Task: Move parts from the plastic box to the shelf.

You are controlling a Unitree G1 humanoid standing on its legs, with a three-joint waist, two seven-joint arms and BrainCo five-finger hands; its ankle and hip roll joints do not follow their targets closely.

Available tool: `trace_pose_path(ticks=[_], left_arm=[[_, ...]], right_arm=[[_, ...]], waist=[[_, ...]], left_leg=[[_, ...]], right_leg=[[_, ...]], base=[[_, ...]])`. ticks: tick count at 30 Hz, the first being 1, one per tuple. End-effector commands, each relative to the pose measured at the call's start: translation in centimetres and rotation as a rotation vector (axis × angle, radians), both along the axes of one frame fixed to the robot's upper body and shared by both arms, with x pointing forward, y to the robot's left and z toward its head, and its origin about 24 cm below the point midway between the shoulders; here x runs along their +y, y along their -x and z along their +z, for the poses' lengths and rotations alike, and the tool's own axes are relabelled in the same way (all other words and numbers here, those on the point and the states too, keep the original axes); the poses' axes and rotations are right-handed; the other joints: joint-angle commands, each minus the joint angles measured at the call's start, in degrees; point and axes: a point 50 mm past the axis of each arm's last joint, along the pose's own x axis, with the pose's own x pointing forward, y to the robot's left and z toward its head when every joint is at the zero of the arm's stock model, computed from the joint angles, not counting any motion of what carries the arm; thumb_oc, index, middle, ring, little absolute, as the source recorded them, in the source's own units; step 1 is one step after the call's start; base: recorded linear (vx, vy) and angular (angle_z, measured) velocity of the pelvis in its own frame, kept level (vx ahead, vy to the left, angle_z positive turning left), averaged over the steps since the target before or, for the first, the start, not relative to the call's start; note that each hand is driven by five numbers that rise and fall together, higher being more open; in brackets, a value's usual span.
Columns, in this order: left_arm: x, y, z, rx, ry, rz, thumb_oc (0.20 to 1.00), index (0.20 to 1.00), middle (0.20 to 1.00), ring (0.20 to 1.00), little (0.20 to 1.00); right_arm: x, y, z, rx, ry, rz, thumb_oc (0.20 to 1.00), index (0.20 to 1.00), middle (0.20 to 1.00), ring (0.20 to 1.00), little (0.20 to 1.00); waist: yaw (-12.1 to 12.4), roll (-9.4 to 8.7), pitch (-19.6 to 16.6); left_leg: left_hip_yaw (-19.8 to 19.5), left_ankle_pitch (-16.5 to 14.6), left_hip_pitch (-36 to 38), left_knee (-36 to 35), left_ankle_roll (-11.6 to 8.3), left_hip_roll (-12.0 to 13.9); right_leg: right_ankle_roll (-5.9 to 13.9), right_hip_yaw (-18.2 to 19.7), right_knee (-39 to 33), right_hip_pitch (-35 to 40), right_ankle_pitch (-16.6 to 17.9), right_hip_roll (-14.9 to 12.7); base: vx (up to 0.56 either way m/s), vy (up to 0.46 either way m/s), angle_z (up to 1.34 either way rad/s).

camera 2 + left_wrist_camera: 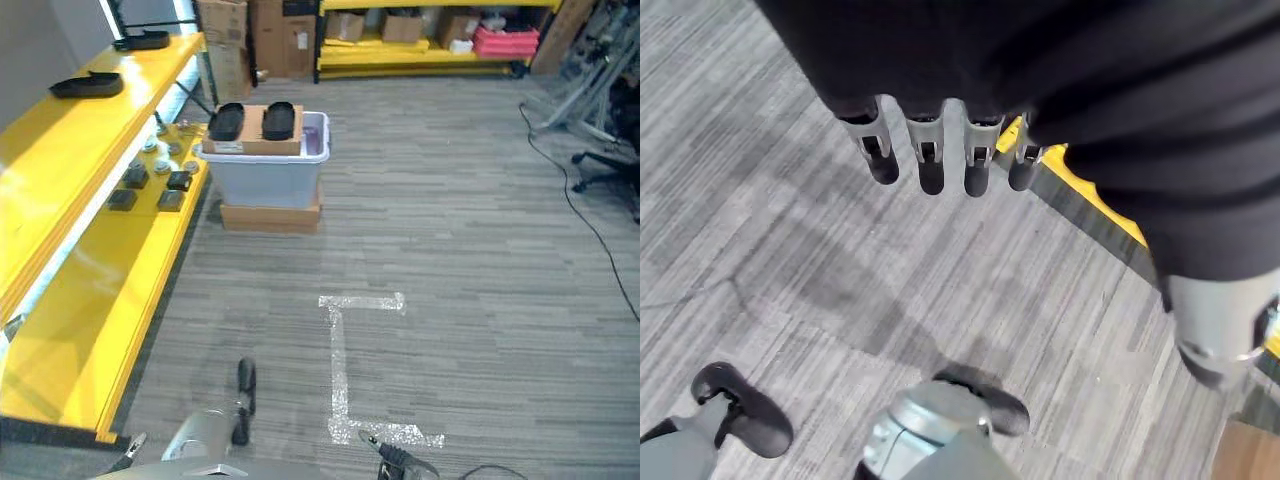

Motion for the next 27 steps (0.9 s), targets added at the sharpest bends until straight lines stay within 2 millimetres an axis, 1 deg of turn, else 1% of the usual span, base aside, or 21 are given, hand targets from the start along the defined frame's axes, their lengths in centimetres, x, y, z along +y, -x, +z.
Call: trace_pose_path(ticks=[1, 2, 5, 6, 7, 8, 9, 10, 12, 14, 15, 16, 17, 18, 19, 20, 21, 22, 25, 26, 27], left_arm=[[1.6, -2.1, 0.9, -0.082, -0.054, 0.001, 1.0, 1.0, 1.0, 1.0, 1.0], [1.8, -1.7, 0.9, -0.085, -0.057, 0.045, 1.0, 1.0, 1.0, 1.0, 1.0], [2.0, -1.1, 0.9, -0.079, -0.069, 0.069, 1.0, 1.0, 1.0, 1.0, 1.0], [2.3, -0.4, 0.8, -0.065, -0.087, 0.074, 1.0, 1.0, 1.0, 1.0, 1.0], [2.3, -0.3, 0.8, -0.067, -0.095, 0.069, 1.0, 1.0, 1.0, 1.0, 1.0], [2.3, -0.4, 0.8, -0.074, -0.099, 0.055, 1.0, 1.0, 1.0, 1.0, 1.0], [2.1, -0.4, 0.8, -0.08, -0.104, 0.042, 1.0, 1.0, 1.0, 1.0, 1.0], [2.0, -0.7, 0.8, -0.087, -0.11, 0.037, 1.0, 1.0, 1.0, 1.0, 1.0], [2.0, -0.8, 0.8, -0.094, -0.112, 0.041, 1.0, 1.0, 1.0, 1.0, 1.0], [2.2, -2.0, 1.1, -0.116, -0.11, 0.032, 1.0, 1.0, 1.0, 1.0, 1.0], [2.2, -3.0, 1.2, -0.132, -0.108, 0.028, 1.0, 1.0, 1.0, 1.0, 1.0], [2.1, -3.4, 1.3, -0.134, -0.104, 0.036, 1.0, 1.0, 1.0, 1.0, 1.0], [2.1, -3.4, 1.3, -0.135, -0.103, 0.038, 1.0, 1.0, 1.0, 1.0, 1.0], [1.9, -3.6, 1.2, -0.136, -0.092, 0.048, 1.0, 1.0, 1.0, 1.0, 1.0], [1.6, -3.6, 1.2, -0.136, -0.089, 0.04, 1.0, 1.0, 1.0, 1.0, 1.0], [1.4, -3.6, 1.2, -0.137, -0.088, 0.023, 1.0, 1.0, 1.0, 1.0, 1.0], [1.4, -3.5, 1.2, -0.141, -0.095, -0.001, 1.0, 1.0, 1.0, 1.0, 1.0], [1.6, -3.5, 1.3, -0.146, -0.099, -0.009, 1.0, 1.0, 1.0, 1.0, 1.0], [2.0, -2.9, 1.4, -0.148, -0.107, -0.018, 1.0, 1.0, 1.0, 1.0, 1.0], [2.1, -2.3, 1.4, -0.143, -0.115, -0.023, 1.0, 1.0, 1.0, 1.0, 1.0], [2.1, -2.0, 1.2, -0.135, -0.11, -0.015, 1.0, 1.0, 1.0, 1.0, 1.0]], right_arm=[[-1.1, -1.2, 1.1, -0.082, 0.046, 0.006, 1.0, 1.0, 1.0, 1.0, 1.0], [-0.9, -2.3, 1.5, -0.11, 0.043, 0.037, 1.0, 1.0, 1.0, 1.0, 1.0], [-0.6, -3.1, 1.5, -0.125, 0.03, 0.05, 1.0, 1.0, 1.0, 1.0, 1.0], [0.0, -3.8, 1.5, -0.127, 0.014, 0.064, 1.0, 1.0, 1.0, 1.0, 1.0], [0.4, -4.0, 1.4, -0.127, 0.002, 0.063, 1.0, 1.0, 1.0, 1.0, 1.0], [0.8, -4.1, 1.3, -0.133, -0.013, 0.06, 1.0, 1.0, 1.0, 1.0, 1.0], [1.4, -4.3, 1.2, -0.14, -0.022, 0.068, 1.0, 1.0, 1.0, 1.0, 1.0], [1.9, -4.6, 1.1, -0.153, -0.031, 0.076, 1.0, 1.0, 1.0, 1.0, 1.0], [2.4, -4.8, 1.1, -0.165, -0.039, 0.078, 1.0, 1.0, 1.0, 1.0, 1.0], [3.4, -5.8, 1.4, -0.207, -0.06, 0.081, 1.0, 1.0, 1.0, 1.0, 1.0], [3.7, -6.5, 1.7, -0.241, -0.068, 0.078, 1.0, 1.0, 1.0, 1.0, 1.0], [3.7, -6.8, 1.9, -0.258, -0.068, 0.078, 1.0, 1.0, 1.0, 1.0, 1.0], [3.6, -6.9, 2.0, -0.262, -0.068, 0.079, 1.0, 1.0, 1.0, 1.0, 1.0], [3.4, -7.4, 2.3, -0.283, -0.068, 0.077, 1.0, 1.0, 1.0, 1.0, 1.0], [3.3, -7.5, 2.5, -0.292, -0.066, 0.076, 1.0, 1.0, 1.0, 1.0, 1.0], [3.0, -7.6, 2.7, -0.308, -0.069, 0.073, 1.0, 1.0, 1.0, 1.0, 1.0], [2.9, -7.8, 2.8, -0.324, -0.08, 0.055, 1.0, 1.0, 1.0, 1.0, 1.0], [3.0, -7.8, 2.9, -0.333, -0.088, 0.042, 1.0, 1.0, 1.0, 1.0, 1.0], [3.1, -7.9, 3.0, -0.352, -0.106, 0.039, 1.0, 1.0, 1.0, 1.0, 1.0], [3.4, -8.0, 3.1, -0.354, -0.116, 0.056, 1.0, 1.0, 1.0, 1.0, 1.0], [3.3, -7.7, 2.9, -0.329, -0.11, 0.04, 1.0, 1.0, 1.0, 1.0, 1.0]], waist=[[2.79, -0.54, 0.22], [3.54, -0.57, 0.06], [4.17, -0.83, -0.54], [5.18, -1.52, -1.56], [5.76, -2.07, -2.12], [6.07, -3.26, -2.5], [6.38, -3.48, -2.96], [6.94, -2.69, -3.63], [7.02, -2.61, -3.79], [6.76, -2.43, -3.31], [6.28, -2.81, -2.48], [5.93, -2.83, -2.12], [5.77, -2.9, -1.97], [5.02, -2.81, -1.59], [4.44, -2.71, -1.28], [3.73, -2.72, -0.7], [3.02, -3.21, -0.02], [2.55, -3.47, 0.47], [2.24, -3.44, 1.61], [2.4, -3.91, 1.39], [2.14, -4.43, 0.41]], left_leg=[[1.37, 9.77, -1.09, 6.15, -1.05, 2.57], [0.86, 8.67, -1.16, 8.98, -0.02, 2.06], [0.56, 7.85, -0.55, 10.93, 1.13, 1.37], [0.82, 5.92, 0.76, 13.17, 2.91, -0.1], [1.99, 4.25, 1.42, 14.85, 3.94, -0.92], [2.71, 1.36, 2.69, 16.32, 5.25, -3.16], [2.88, -0.15, 3.93, 16.39, 6.7, -4.51], [2.97, -0.37, 5.34, 15.12, 8.25, -4.65], [2.62, -1.54, 6.42, 14.67, 9.17, -5.55], [2.16, -3.03, 8.05, 14.26, 9.95, -6.26], [1.0, -3.99, 8.44, 15.45, 9.27, -6.69], [0.16, -4.34, 8.89, 15.96, 8.77, -6.81], [-0.18, -4.57, 9.12, 16.23, 8.58, -6.9], [-1.74, -5.59, 10.25, 17.18, 7.69, -6.95], [-2.56, -6.79, 11.2, 17.84, 7.32, -6.98], [-3.27, -8.84, 12.19, 18.89, 7.46, -6.87], [-4.52, -11.58, 13.85, 19.82, 7.38, -6.62], [-5.11, -13.18, 14.2, 21.24, 7.68, -6.47], [-6.7, -17.13, 16.03, 24.31, 7.44, -5.04], [-6.16, -19.25, 17.16, 27.29, 6.21, -2.57], [-6.47, -20.15, 16.94, 30.91, 5.4, -1.05]], right_leg=[[2.83, 2.06, 8.52, -7.57, 4.59, -1.01], [2.24, 1.84, 13.6, -6.79, 0.26, -0.94], [2.68, 2.65, 17.06, -6.8, -0.96, -0.93], [4.08, 2.83, 23.93, -6.06, -0.71, -1.82], [4.96, 1.96, 27.26, -5.28, 0.01, -2.96], [6.84, 1.05, 32.27, -4.5, 1.04, -5.0], [8.55, 0.79, 37.07, -5.38, 3.77, -5.44], [8.94, 0.65, 40.42, -7.31, 7.25, -4.97], [9.4, 0.52, 42.49, -9.14, 8.63, -5.61], [8.48, -1.32, 40.45, -12.3, 7.39, -6.45], [7.64, -2.84, 30.22, -14.62, 6.11, -6.58], [7.17, -3.23, 25.23, -15.72, 5.86, -6.61], [7.02, -3.21, 23.09, -16.09, 6.05, -6.77], [6.49, -2.74, 15.95, -18.01, 7.33, -7.7], [6.94, -1.94, 12.55, -19.56, 9.1, -8.91], [7.98, -0.88, 10.63, -22.58, 12.22, -11.0], [9.29, 0.99, 6.15, -26.09, 14.57, -13.73], [9.96, 1.39, 3.3, -27.26, 17.09, -15.51], [10.79, 2.32, 0.86, -28.38, 18.92, -18.05], [11.1, 0.67, 1.22, -24.91, 17.04, -18.58], [10.81, 1.4, 3.46, -23.8, 15.66, -18.02]], base=[[0.74, 0.259, -0.76], [0.72, 0.257, -0.62], [0.47, 0.175, -0.94], [0.6, 0.235, -1.07], [0.85, 0.339, -0.7], [0.68, 0.297, -0.53], [0.57, 0.288, -0.17], [0.36, 0.212, 0.18], [0.23, 0.099, 0.16], [0.32, 0.015, -0.11], [0.31, -0.073, -0.12], [0.25, -0.093, -0.11], [0.3, -0.086, 0.08], [0.35, -0.096, 0.18], [0.5, -0.148, 0.26], [0.6, -0.245, 0.22], [0.61, -0.282, 0.27], [0.51, -0.247, 0.12], [0.67, -0.278, 0.2], [1.25, -0.443, 0.95], [1.17, -0.393, 1.11]])
